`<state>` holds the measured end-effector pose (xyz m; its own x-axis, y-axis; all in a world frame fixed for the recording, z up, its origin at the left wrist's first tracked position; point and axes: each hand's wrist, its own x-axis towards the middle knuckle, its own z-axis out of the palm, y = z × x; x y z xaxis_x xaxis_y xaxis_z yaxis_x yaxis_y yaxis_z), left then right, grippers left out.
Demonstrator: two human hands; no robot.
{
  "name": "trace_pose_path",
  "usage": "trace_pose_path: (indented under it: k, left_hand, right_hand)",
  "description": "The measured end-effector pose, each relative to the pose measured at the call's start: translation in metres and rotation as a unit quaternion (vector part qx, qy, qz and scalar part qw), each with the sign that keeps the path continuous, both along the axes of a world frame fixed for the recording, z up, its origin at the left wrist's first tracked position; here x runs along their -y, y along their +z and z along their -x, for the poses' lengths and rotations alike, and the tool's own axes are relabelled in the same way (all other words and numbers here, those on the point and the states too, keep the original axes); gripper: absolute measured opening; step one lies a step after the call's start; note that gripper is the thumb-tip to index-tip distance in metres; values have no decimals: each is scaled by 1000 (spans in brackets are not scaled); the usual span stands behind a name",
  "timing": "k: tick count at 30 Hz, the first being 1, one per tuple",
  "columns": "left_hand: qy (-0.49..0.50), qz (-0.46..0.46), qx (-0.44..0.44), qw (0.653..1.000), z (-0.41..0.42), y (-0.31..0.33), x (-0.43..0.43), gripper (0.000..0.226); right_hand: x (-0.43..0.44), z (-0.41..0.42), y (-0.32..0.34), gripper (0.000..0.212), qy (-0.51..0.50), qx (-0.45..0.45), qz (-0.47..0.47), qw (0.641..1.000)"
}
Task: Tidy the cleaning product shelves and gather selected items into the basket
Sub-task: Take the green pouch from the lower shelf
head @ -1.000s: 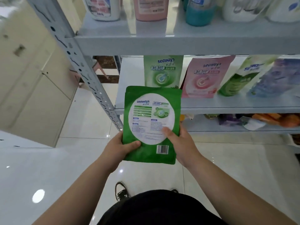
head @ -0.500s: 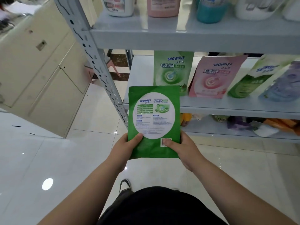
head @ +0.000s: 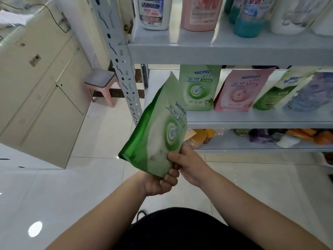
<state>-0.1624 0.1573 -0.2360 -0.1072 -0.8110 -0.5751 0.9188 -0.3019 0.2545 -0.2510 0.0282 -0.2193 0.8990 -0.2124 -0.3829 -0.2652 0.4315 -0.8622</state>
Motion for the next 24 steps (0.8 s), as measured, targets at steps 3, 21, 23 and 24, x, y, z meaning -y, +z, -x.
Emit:
trace_pose_path:
  k: [3,21,23,24]
  left_hand:
    - [25,46,80,995,-29,2,-25,37]
    - [113,4,453,884,-118,-15,-122,65]
    - [107,6,445,889,-118,-20,-117,68]
    - [100,8,441,892,-118,-24,-114,70]
  right_hand:
    - [-12,-15,-1,58,-61,36,-14,997]
    - [-51,-63,-10,57,-72,27,200,977]
    - [-47,-59,-10,55,-79,32,179,980]
    - [-43,-55,-10,53,-88,33,163,982]
